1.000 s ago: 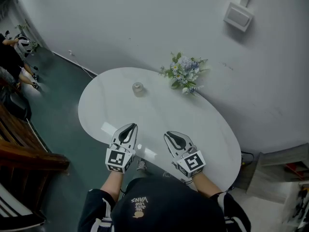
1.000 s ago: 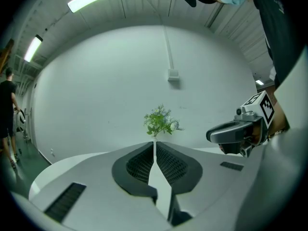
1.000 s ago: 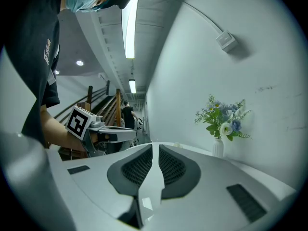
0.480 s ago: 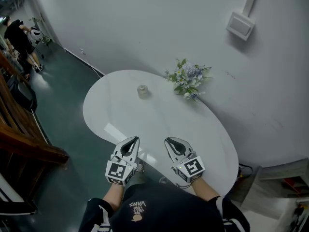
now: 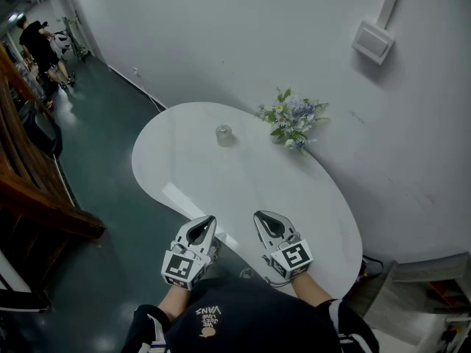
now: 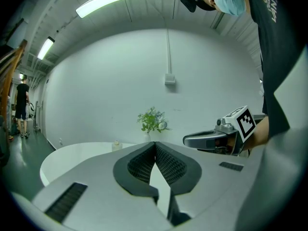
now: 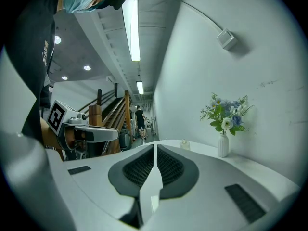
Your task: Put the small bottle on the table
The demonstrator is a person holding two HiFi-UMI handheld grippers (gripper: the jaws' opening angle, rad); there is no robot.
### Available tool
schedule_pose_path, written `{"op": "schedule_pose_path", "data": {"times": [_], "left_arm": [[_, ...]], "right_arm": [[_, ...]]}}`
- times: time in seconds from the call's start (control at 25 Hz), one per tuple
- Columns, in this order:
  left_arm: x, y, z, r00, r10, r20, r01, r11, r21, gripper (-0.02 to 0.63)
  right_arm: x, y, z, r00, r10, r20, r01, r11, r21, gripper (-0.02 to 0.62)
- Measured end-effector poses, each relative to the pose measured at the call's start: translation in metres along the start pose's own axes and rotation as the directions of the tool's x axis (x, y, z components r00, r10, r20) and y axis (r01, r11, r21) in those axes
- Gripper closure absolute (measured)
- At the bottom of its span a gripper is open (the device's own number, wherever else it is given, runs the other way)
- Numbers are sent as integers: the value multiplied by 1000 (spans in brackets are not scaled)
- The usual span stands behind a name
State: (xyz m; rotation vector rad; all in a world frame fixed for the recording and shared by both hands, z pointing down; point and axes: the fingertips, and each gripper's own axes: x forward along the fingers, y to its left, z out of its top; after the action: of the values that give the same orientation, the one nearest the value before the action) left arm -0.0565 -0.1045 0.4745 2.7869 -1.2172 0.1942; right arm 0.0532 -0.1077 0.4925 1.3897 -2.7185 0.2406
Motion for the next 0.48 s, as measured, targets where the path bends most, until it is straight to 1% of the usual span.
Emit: {"op": "schedule_pose_path", "data": {"times": [0.48], "left_arm": [[-15, -9, 4, 1000, 5, 24, -5, 1000, -4, 586]], "right_arm": [[-3, 8, 0, 1000, -3, 6, 3, 1000, -11, 545]]}}
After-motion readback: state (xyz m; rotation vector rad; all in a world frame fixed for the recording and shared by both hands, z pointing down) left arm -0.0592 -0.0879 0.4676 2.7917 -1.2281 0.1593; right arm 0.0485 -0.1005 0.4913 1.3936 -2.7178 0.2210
